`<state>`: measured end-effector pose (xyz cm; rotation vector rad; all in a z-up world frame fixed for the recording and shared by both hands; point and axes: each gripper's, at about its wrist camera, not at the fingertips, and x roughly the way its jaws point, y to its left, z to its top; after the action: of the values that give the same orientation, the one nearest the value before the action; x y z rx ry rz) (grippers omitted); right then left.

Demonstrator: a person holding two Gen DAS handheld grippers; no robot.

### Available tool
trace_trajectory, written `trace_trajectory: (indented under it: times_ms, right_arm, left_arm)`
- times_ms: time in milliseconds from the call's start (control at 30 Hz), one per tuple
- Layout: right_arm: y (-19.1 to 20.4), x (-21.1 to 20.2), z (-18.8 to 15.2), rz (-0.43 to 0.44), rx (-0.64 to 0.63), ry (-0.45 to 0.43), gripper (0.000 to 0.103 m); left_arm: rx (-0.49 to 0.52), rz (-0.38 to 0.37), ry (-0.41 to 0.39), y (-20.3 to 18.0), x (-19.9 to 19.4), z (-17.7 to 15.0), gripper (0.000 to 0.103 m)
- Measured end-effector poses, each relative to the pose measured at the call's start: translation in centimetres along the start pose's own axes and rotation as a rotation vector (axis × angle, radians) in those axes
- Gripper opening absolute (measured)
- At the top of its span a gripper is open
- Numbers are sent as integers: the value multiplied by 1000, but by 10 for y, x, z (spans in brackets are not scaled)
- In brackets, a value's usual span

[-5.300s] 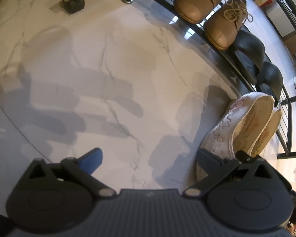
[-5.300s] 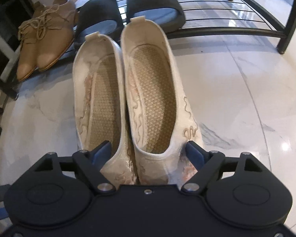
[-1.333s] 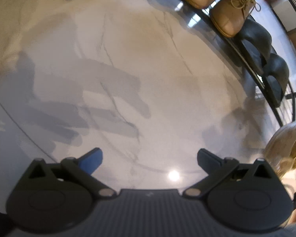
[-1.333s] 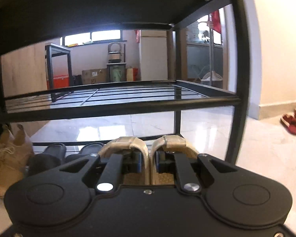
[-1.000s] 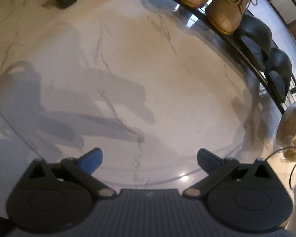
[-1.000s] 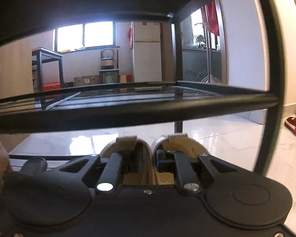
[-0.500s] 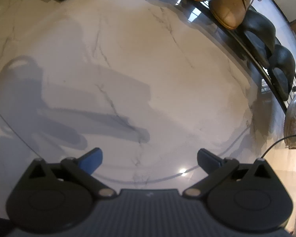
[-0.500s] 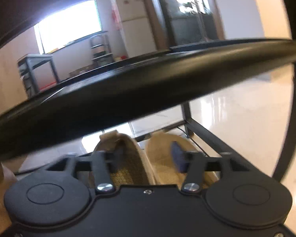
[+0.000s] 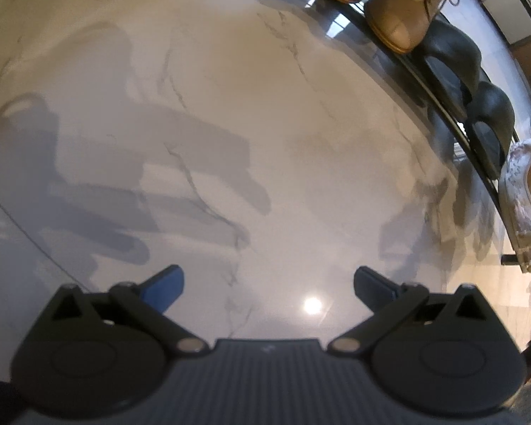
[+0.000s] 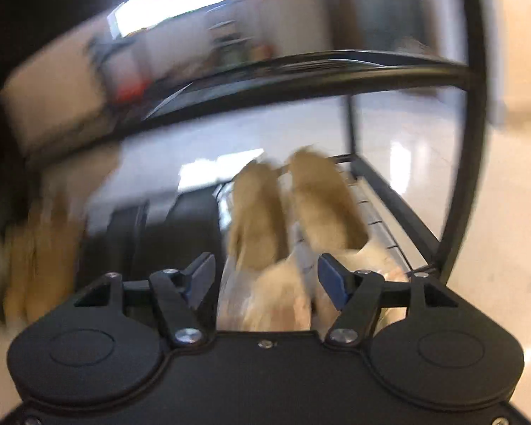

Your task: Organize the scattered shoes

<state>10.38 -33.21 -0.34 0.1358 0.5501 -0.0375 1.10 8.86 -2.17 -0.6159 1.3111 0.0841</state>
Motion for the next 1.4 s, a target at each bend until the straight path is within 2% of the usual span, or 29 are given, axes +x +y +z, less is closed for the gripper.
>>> trace_trajectory:
  times_ms: [67,167,300,467,600,700,967,1033,1133,1200,1267,1400]
  right_arm:
    - [8,7,-9,-20,-24,18,66]
    - [9,22,-27,-55,9,69,67]
    - [15,43,-26,-80,-11,90,78]
    - [14,64,-11,-88,-14,131,84]
    - [22,81,2,-95,-104,154,78]
    - [20,79,4,-82,-115,161,75]
    - [23,73,8,-36,-179,87,72]
    - [21,79,6,-30,-166,149,73]
    - [14,79,11,-24,-117,180,76]
    - [13,80,17,-26,-100,175,78]
    - [14,80,25,-24,-77,156,85]
    - [18,105,40,-57,-84,194,83]
  left_arm:
    - [-6,1,-1,1,0,1,102]
    - [-16,7,3,2,4,3,102]
    - [-8,13,6,0,7,4,102]
    - [-18,22,12,1,8,5,102]
    - [-25,24,18,2,9,5,102]
    - [-17,24,20,1,10,6,102]
    - [-15,24,22,3,9,6,102]
    - [-18,25,24,3,9,6,102]
    - [-23,24,26,4,10,6,102]
    - [-21,21,27,3,10,6,102]
    - [-14,22,27,2,10,6,102]
    - [-24,22,26,4,11,6,102]
